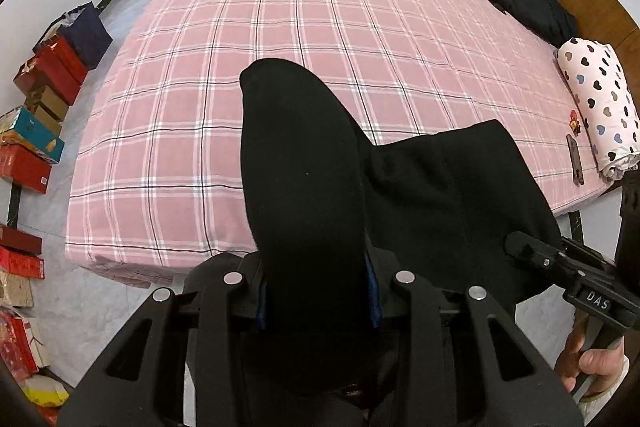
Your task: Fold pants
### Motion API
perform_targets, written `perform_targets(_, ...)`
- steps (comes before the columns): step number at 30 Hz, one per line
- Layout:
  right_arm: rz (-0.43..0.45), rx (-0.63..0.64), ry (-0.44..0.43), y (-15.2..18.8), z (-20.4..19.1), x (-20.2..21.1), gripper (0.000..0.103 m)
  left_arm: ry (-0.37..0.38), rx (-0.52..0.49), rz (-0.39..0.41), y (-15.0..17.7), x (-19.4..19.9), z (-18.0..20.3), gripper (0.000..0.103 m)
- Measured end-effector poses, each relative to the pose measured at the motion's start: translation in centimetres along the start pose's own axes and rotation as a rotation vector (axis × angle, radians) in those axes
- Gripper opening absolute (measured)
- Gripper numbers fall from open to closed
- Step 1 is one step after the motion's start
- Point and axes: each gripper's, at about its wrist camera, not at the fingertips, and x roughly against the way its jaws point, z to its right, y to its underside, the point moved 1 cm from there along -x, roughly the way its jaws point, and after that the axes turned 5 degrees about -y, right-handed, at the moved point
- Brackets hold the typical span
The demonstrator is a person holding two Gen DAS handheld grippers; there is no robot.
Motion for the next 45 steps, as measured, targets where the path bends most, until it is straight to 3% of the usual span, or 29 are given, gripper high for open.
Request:
perform_targets(8, 0.087, 0.038, -0.017, -2.3, -2.3, 2.2, 0.037, -0.009, -0.019, 0.078, -2.1, 2.8, 0.6, 0.034)
perform_targets(14, 0.183, 0.082, -0.036, -6.3, -3.5, 4.5, 0.037, 0.016, -0.023, 0.158, -5.5, 5.0, 0.7, 0.034)
perform_targets(20, 0.285, 0.139, -0.063, -12.6, -4.5, 6.6, 0.037, 0.032, -0.044, 0.295, -11.1, 8.0, 0.8, 0.034)
perform_targets(29, 0.457, 0.263, -0.08, -26.9, -4.7, 6.3, 0.037, 0.02, -0.049, 0.526, -22.7, 8.4, 0.4, 0.034)
perform_targets(33, 0.506, 0.252, -0.083, -33.2, -1.6, 2.3, 0.04, 0.025, -0.041, 0.576, -28.7, 4.1, -0.1, 0.035)
perform_targets(34, 0.524, 0.241, -0.074, -34.1, -0.4, 1.1, 0.047, 0.026, -0.042, 0.575, -29.7, 2.7, -0.2, 0.04)
perform_targets(35, 0.542, 0.223, -0.029, -35.2, 1.6, -1.2, 0.065, 0.035, -0.037, 0.575, -30.8, 0.5, -0.5, 0.043)
perform_targets(36, 0.533, 0.188, 0.03, -35.8, 3.3, -3.0, 0.076, 0.035, -0.033, 0.569, -31.6, -1.8, -0.9, 0.055)
perform_targets(37, 0.518, 0.117, 0.134, -36.2, 5.8, -5.2, 0.082, -0.024, 0.001, 0.55, -32.4, -5.4, -1.5, 0.081)
perform_targets(38, 0.498, 0.056, 0.213, -35.9, 8.0, -7.0, 0.082, -0.109, 0.037, 0.527, -32.5, -8.3, -2.2, 0.091)
perform_targets(39, 0.465, -0.012, 0.241, -34.9, 10.7, -8.9, 0.081, -0.212, 0.064, 0.469, -32.2, -12.4, -3.1, 0.09)
perform_targets(41, 0.457, -0.077, 0.236, -32.2, 13.4, -10.4, 0.08, -0.271, 0.055, 0.331, -31.2, -17.5, -4.4, 0.083)
perform_targets(43, 0.452, -0.093, 0.242, -28.7, 15.2, -11.5, 0.08, -0.277, 0.072, 0.228, -28.7, -21.3, -5.7, 0.08)
perform_targets(45, 0.427, -0.088, 0.269, -26.1, 16.0, -12.4, 0.08, -0.3, 0.079, 0.193, -26.8, -22.8, -6.3, 0.08)
